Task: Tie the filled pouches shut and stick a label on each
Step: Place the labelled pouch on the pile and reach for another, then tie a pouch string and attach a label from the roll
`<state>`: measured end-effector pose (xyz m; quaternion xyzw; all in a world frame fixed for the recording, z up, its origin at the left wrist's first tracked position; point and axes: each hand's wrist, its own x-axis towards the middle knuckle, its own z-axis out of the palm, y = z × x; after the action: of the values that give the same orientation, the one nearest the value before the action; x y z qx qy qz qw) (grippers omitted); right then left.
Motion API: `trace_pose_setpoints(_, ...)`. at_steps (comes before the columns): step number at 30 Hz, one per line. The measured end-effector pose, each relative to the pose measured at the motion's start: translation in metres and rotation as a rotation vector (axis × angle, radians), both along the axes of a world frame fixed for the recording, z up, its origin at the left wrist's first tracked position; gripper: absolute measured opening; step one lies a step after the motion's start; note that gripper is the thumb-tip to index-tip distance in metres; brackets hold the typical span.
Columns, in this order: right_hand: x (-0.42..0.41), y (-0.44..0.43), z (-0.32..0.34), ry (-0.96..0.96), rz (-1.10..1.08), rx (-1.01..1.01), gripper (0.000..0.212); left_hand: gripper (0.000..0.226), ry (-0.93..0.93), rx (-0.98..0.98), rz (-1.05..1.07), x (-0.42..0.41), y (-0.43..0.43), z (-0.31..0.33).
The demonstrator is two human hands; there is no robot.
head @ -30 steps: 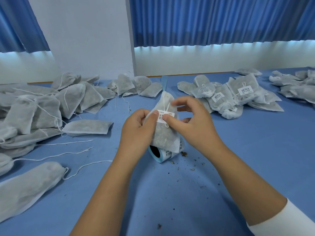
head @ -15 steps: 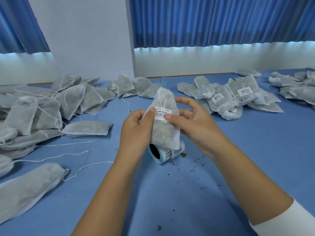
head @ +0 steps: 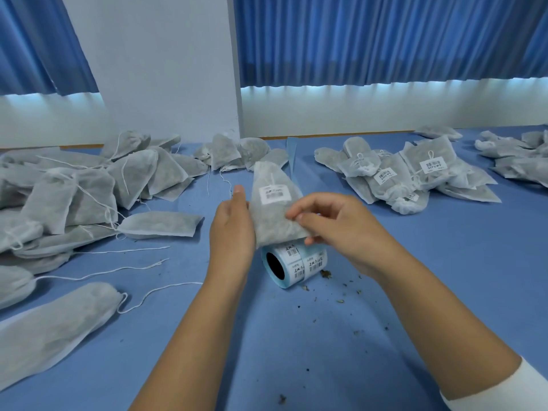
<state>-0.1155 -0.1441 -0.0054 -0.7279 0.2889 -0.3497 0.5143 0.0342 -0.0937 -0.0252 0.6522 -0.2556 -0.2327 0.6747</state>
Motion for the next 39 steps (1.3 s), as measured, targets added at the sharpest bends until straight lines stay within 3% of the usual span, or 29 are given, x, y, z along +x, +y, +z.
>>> trace_pose_setpoints(3, -0.006, -0.012, 0.004, -0.274, -0.195, 0.068, 0.037, 0.037, 0.059, 0.024, 0.03, 0.017, 0.0, 0.0)
trace_pose_setpoints(6, -0.011, -0.02, 0.005, -0.493, -0.193, 0.182, 0.047, 0.031, -0.028, 0.12, 0.079, 0.034, 0.003, -0.007)
trace_pose_setpoints(10, -0.007, -0.018, -0.002, -0.304, -0.198, 0.184, 0.044, 0.021, 0.014, 0.257, 0.173, 0.054, 0.002, -0.013)
trace_pose_setpoints(15, -0.005, -0.016, -0.006, -0.207, -0.196, 0.202, 0.036, 0.03, 0.383, 0.169, 0.289, 0.065, 0.008, -0.011)
trace_pose_setpoints(18, -0.004, -0.018, -0.009, -0.176, -0.192, 0.215, 0.034, 0.006, 0.449, 0.151, 0.254, 0.066, 0.009, -0.012)
trace_pose_setpoints(20, -0.004, -0.019, -0.01, -0.149, -0.179, 0.221, 0.033, 0.015, 0.472, 0.13, 0.214, 0.067, 0.009, -0.012)
trace_pose_setpoints(23, -0.003, -0.018, -0.011, -0.109, -0.152, 0.218, 0.031, 0.004, 0.487, 0.091, 0.208, 0.066, 0.009, -0.011)
trace_pose_setpoints(30, -0.002, -0.017, -0.011, -0.084, -0.147, 0.233, 0.024, 0.021, 0.31, -0.154, 0.23, 0.05, 0.013, 0.003)
trace_pose_setpoints(33, -0.003, -0.016, -0.009, -0.063, -0.143, 0.208, 0.024, 0.024, 0.358, -0.308, 0.117, 0.036, 0.019, 0.016)
trace_pose_setpoints(36, -0.003, -0.015, -0.009, -0.017, -0.162, 0.067, 0.027, 0.045, 0.44, -0.465, -0.152, 0.028, 0.022, 0.024)
trace_pose_setpoints(39, -0.002, -0.011, -0.011, 0.051, -0.152, -0.185, 0.06, 0.057, 0.379, -0.364, -0.325, 0.021, 0.026, 0.026)
